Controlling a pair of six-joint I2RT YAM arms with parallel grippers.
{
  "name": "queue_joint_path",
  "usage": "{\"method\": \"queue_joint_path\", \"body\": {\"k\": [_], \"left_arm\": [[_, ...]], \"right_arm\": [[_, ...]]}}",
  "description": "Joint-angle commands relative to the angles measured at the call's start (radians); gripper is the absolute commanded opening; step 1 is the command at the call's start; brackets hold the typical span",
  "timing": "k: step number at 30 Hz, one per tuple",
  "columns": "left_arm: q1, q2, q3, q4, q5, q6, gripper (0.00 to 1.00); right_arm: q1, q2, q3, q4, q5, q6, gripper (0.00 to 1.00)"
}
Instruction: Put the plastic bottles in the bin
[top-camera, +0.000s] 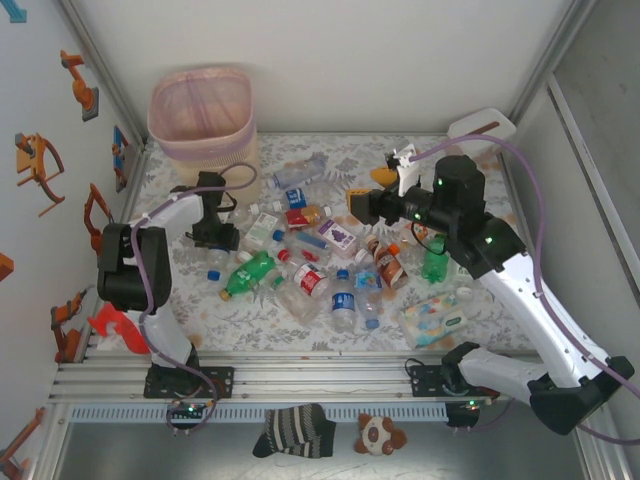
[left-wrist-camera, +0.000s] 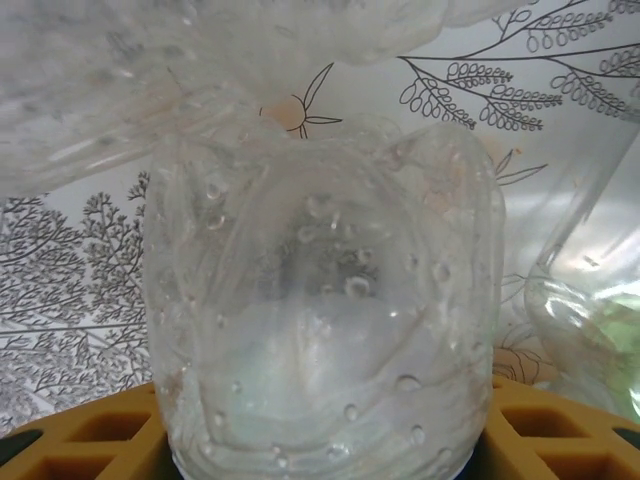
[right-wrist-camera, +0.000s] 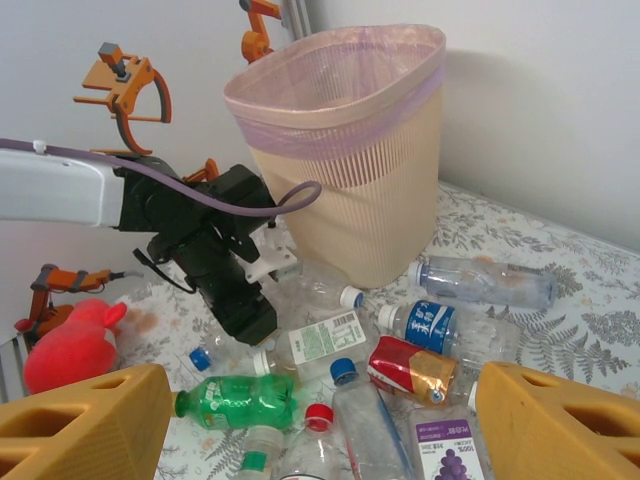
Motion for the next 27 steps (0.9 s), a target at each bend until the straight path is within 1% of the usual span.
{"method": "queue_joint_path", "body": {"k": [1, 6, 9, 16, 22, 27], "left_arm": [[0.001, -0.092, 0.039, -0.058, -0.001, -0.007, 0.55], [0.001, -0.189, 0.075, -0.091, 0.004, -0.007, 0.51], [0.0, -0.249, 0.107, -0.107, 0.007, -0.007, 0.51], [0.008, -0.375, 0.194, -0.094, 0.109, -0.012, 0.5], [0.024, -0.427, 0.301, -0.054, 0.167, -0.026, 0.5], [0.048, -0.423, 0.397, 0.002, 0.208, -0.033, 0.5]], "right_arm": [[0.004, -0.016, 0.001, 0.014, 0.01, -0.002, 0.79], [0.004, -0.013, 0.003, 0.015, 0.014, -0.003, 0.79], [0.004, -0.01, 0.004, 0.018, 0.015, -0.004, 0.79], [0.004, -0.009, 0.008, 0.02, 0.022, -0.009, 0.79], [0.004, -0.018, 0.009, 0.017, 0.027, -0.012, 0.79], [0.004, -0.029, 0.009, 0.01, 0.033, -0.015, 0.79]]}}
